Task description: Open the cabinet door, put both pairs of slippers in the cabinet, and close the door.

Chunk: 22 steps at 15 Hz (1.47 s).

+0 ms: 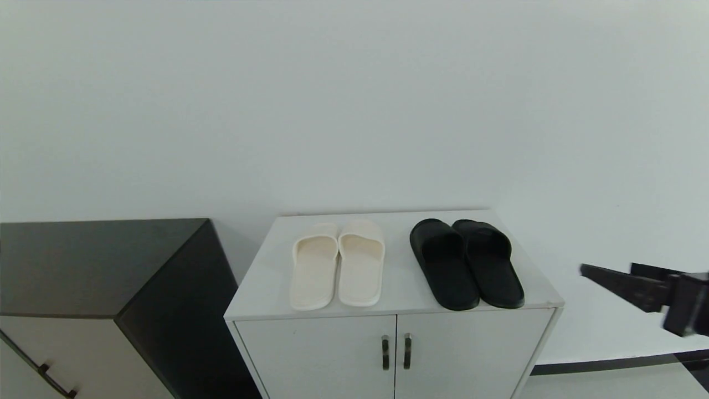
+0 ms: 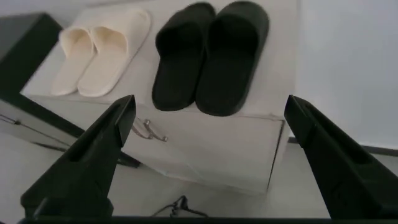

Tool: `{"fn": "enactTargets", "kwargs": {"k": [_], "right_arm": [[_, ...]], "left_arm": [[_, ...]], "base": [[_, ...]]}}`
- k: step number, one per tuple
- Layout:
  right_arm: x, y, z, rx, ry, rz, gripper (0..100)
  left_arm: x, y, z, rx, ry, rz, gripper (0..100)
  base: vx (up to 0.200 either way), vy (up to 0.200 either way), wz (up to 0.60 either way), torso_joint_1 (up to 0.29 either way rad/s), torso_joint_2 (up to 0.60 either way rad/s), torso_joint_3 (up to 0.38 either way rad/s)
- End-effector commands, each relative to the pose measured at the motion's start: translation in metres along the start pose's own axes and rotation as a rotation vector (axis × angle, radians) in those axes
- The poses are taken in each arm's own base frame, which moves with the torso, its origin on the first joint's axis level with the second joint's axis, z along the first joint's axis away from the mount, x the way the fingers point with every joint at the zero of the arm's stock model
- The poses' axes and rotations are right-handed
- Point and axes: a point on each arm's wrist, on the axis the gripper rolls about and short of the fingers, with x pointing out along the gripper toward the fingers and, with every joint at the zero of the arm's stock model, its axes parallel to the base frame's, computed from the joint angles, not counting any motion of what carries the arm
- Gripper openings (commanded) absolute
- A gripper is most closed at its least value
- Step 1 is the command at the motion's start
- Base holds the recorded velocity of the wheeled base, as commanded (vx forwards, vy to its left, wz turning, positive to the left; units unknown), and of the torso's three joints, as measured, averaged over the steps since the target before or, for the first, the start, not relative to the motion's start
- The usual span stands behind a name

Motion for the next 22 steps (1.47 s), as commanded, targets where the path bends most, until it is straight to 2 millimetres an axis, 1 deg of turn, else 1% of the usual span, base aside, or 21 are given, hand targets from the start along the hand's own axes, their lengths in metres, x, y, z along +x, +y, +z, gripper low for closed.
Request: {"fn": "enactTargets", "kwargs": {"k": [1,3,4,5,6,7,10,12,13,14,17,18,22], "right_arm": [[0.078,0.022,-0.002,-0.017,0.097,-0.015,100],[0.114,0.031,0.0,-0.024,0.069,-0.052,100],[0.123,0.033,0.0,-0.024,0.053,-0.072,100],[0.15,0.038,0.002,-0.021,0.009,-0.102,100],[0.163,0.041,0.003,-0.026,-0.002,-0.103,100],[0.173,0.043,0.002,-0.038,-0.001,-0.107,100],[0.203,0.048,-0.012,-0.071,-0.011,-0.173,100],[0.207,0.053,-0.014,-0.096,-0.038,-0.188,100],[0.208,0.057,-0.019,-0.103,-0.025,-0.183,100],[0.212,0.057,-0.026,-0.107,-0.007,-0.188,100],[0.225,0.056,-0.036,-0.106,-0.015,-0.185,100],[0.231,0.054,-0.04,-0.106,-0.021,-0.188,100],[0.253,0.042,-0.041,-0.092,-0.029,-0.219,100]], "left_arm": [[0.0,0.0,0.0,0.001,0.001,0.0,0],[0.0,0.0,0.0,0.001,0.001,-0.001,0],[0.0,0.0,0.0,0.001,0.001,-0.001,0],[0.0,0.0,0.0,0.001,0.001,-0.001,0],[0.0,0.0,0.0,0.001,0.001,-0.001,0],[0.0,0.0,0.0,0.001,0.001,-0.001,0],[0.0,0.0,0.0,-0.001,0.001,-0.001,0],[0.0,0.0,0.0,-0.001,0.001,-0.001,0],[0.0,0.0,0.0,-0.001,0.001,-0.001,0],[0.0,0.0,0.0,-0.001,0.001,-0.001,0],[0.0,0.0,0.0,-0.001,0.001,-0.001,0],[0.0,0.0,0.0,-0.001,0.001,-0.001,0],[0.0,0.0,0.0,-0.001,0.001,-0.001,0]], "base": [[0.0,0.0,0.0,0.0,0.0,0.0],[0.0,0.0,0.0,0.0,0.0,0.0],[0.0,0.0,0.0,0.0,0.0,0.0],[0.0,0.0,0.0,0.0,0.0,0.0],[0.0,0.0,0.0,0.0,0.0,0.0],[0.0,0.0,0.0,0.0,0.0,0.0],[0.0,0.0,0.0,0.0,0.0,0.0],[0.0,0.0,0.0,0.0,0.0,0.0],[0.0,0.0,0.0,0.0,0.0,0.0],[0.0,0.0,0.0,0.0,0.0,0.0],[0.0,0.0,0.0,0.0,0.0,0.0],[0.0,0.0,0.0,0.0,0.0,0.0],[0.0,0.0,0.0,0.0,0.0,0.0]]}}
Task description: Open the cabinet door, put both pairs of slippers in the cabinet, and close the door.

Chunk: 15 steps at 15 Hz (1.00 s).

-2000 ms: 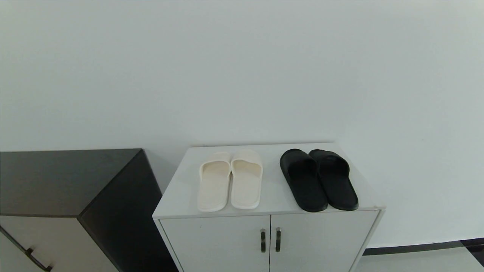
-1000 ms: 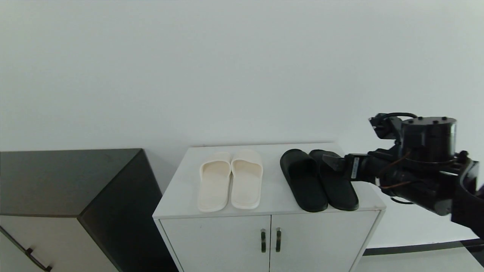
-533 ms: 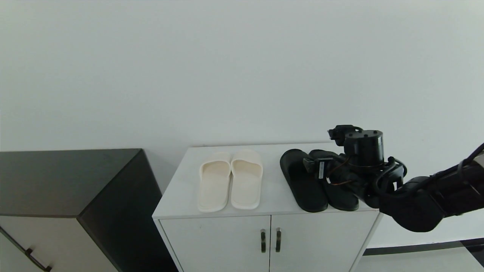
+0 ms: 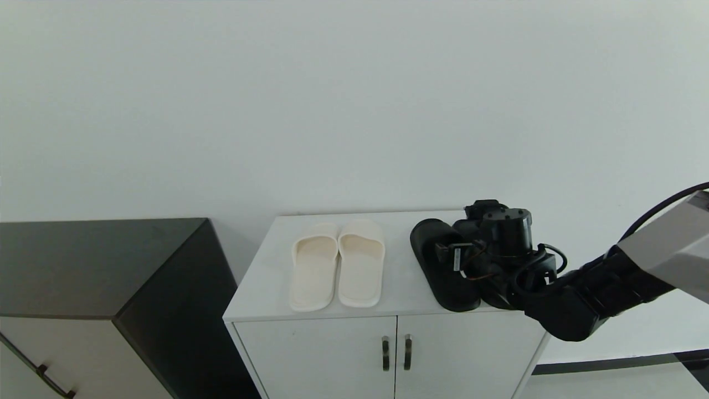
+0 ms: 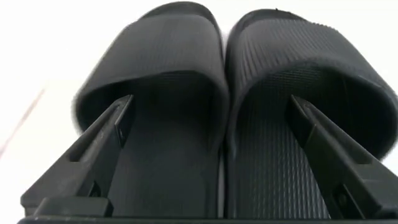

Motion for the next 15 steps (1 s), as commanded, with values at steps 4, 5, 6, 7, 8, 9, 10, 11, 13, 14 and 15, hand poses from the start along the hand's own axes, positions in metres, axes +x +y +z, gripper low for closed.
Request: {"fn": "enactTargets", "kwargs": {"k": [4,5,6,7,8,9,10,11,13,14,15], "right_arm": [[0.03,-0.004,0.0,0.013,-0.02,-0.018,100],[0.036,-0.008,0.0,-0.002,-0.022,-0.03,100],[0.039,-0.008,-0.001,-0.003,-0.023,-0.031,100],[0.04,-0.008,-0.002,-0.004,-0.021,-0.03,100],[0.041,-0.007,-0.002,-0.004,-0.02,-0.03,100],[0.043,-0.007,-0.004,-0.007,-0.018,-0.029,100],[0.045,-0.006,-0.004,-0.004,-0.021,-0.028,0],[0.047,-0.006,-0.004,-0.005,-0.023,-0.028,0],[0.048,-0.004,-0.003,-0.011,-0.032,-0.023,0],[0.048,-0.003,-0.002,-0.021,-0.039,-0.021,0],[0.047,-0.002,0.001,-0.021,-0.056,-0.014,0]], "left_arm": [[0.0,0.0,0.0,-0.001,0.001,0.0,0],[0.0,0.0,0.0,-0.001,0.001,0.0,0],[0.0,0.0,0.0,-0.001,0.001,0.0,0],[0.0,0.0,0.0,-0.003,0.001,0.0,0],[0.0,0.0,0.0,-0.003,0.001,0.0,0],[0.0,0.0,0.0,-0.003,0.001,0.0,0],[0.0,0.0,0.0,-0.003,0.001,0.0,0],[0.0,0.0,0.0,-0.003,0.001,0.0,0],[0.0,0.0,0.0,-0.004,0.001,0.0,0],[0.0,0.0,0.0,-0.006,0.001,0.0,0],[0.0,0.0,0.0,-0.006,0.001,0.0,0]], "base": [[0.0,0.0,0.0,0.0,0.0,0.0],[0.0,0.0,0.0,0.0,0.0,0.0],[0.0,0.0,0.0,0.0,0.0,0.0],[0.0,0.0,0.0,0.0,0.0,0.0],[0.0,0.0,0.0,0.0,0.0,0.0],[0.0,0.0,0.0,0.0,0.0,0.0],[0.0,0.0,0.0,0.0,0.0,0.0],[0.0,0.0,0.0,0.0,0.0,0.0],[0.0,0.0,0.0,0.0,0.0,0.0],[0.0,0.0,0.0,0.0,0.0,0.0],[0.0,0.0,0.0,0.0,0.0,0.0]]}}
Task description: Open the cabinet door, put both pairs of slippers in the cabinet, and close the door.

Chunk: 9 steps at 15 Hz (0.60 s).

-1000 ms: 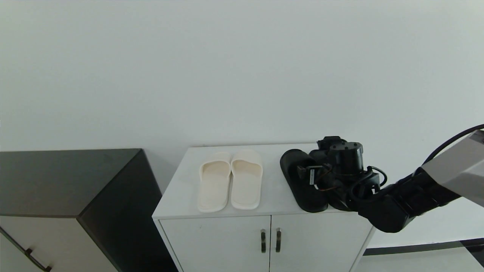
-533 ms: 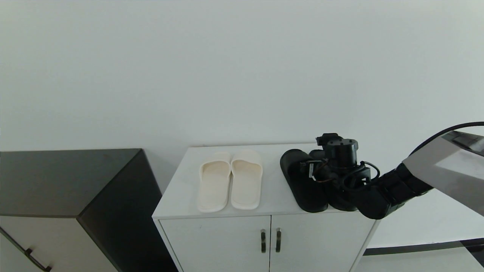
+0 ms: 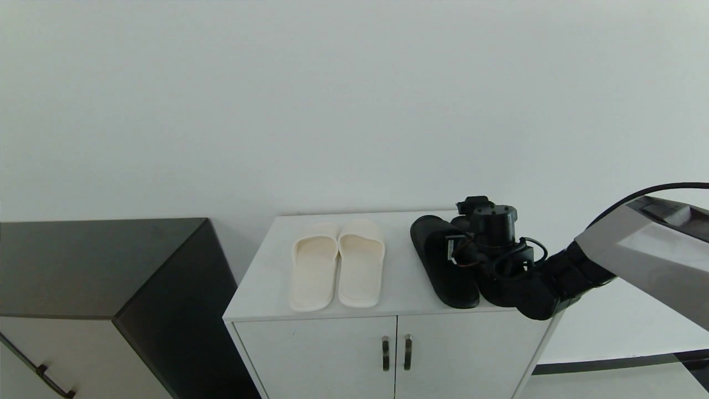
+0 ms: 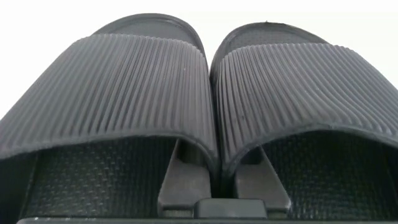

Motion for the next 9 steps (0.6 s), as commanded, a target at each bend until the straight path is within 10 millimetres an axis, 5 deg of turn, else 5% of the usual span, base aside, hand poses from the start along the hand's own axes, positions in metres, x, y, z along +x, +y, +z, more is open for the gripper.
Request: {"fn": "enactTargets", "kwargs": {"k": [1,6,9], "right_arm": [[-0.003,0.003,0.005,0.004,-0.023,0.013,0],[-0.072,0.005,0.034,-0.029,-0.054,0.297,0],[-0.118,0.006,0.033,-0.055,-0.022,0.486,0]], "left_arm": [[0.0,0.0,0.0,0.001,0.002,0.001,0],[0.0,0.0,0.0,0.0,0.001,0.001,0],[0.0,0.0,0.0,0.0,0.002,0.001,0]], "base": [[0.0,0.0,0.0,0.0,0.0,0.0],[0.0,0.0,0.0,0.0,0.0,0.0],[0.0,0.0,0.0,0.0,0.0,0.0]]}}
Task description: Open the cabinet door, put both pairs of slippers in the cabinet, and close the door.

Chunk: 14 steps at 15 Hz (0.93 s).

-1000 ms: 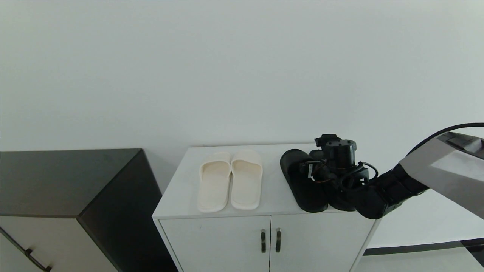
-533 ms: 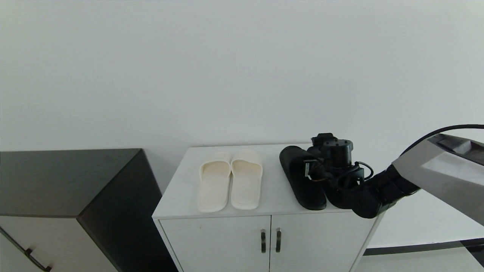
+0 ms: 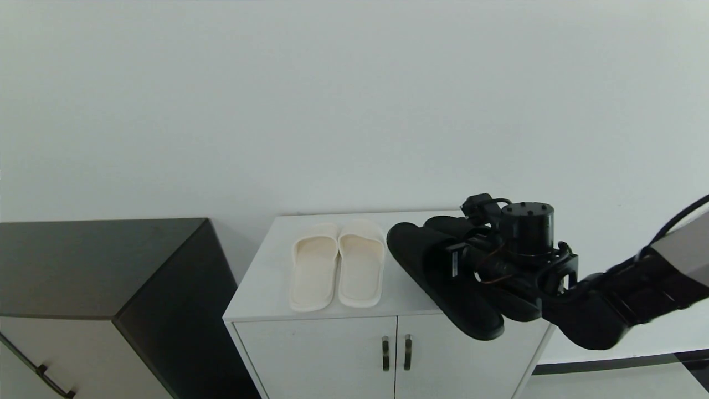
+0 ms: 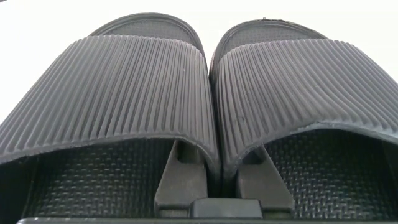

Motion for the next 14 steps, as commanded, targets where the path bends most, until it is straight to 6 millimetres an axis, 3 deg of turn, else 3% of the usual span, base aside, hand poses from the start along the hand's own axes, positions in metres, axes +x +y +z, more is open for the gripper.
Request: {"fn": "enactTargets", "kwargs": {"k": [1,4,6,12,14], "right_arm": [[-0.044,0.019,0.014,-0.014,-0.027,0.129,0],[-0.058,0.043,0.001,-0.038,0.04,0.242,0],[-0.059,0.047,0.0,-0.043,0.055,0.254,0],[-0.064,0.04,0.001,-0.034,0.059,0.226,0],[-0.066,0.039,-0.002,-0.034,0.073,0.223,0]], "left_arm": [[0.0,0.0,0.0,0.0,0.002,0.0,0],[0.0,0.0,0.0,-0.01,0.0,0.0,0],[0.0,0.0,0.0,-0.017,0.0,0.0,0],[0.0,0.0,0.0,-0.017,0.0,0.0,0],[0.0,0.0,0.0,-0.017,0.0,0.0,0]], "base": [[0.0,0.0,0.0,0.0,0.0,0.0],[0.0,0.0,0.0,0.0,0.0,0.0],[0.0,0.0,0.0,0.0,0.0,0.0],[0.0,0.0,0.0,0.0,0.0,0.0],[-0.2,0.0,0.0,0.005,0.0,0.0]]}}
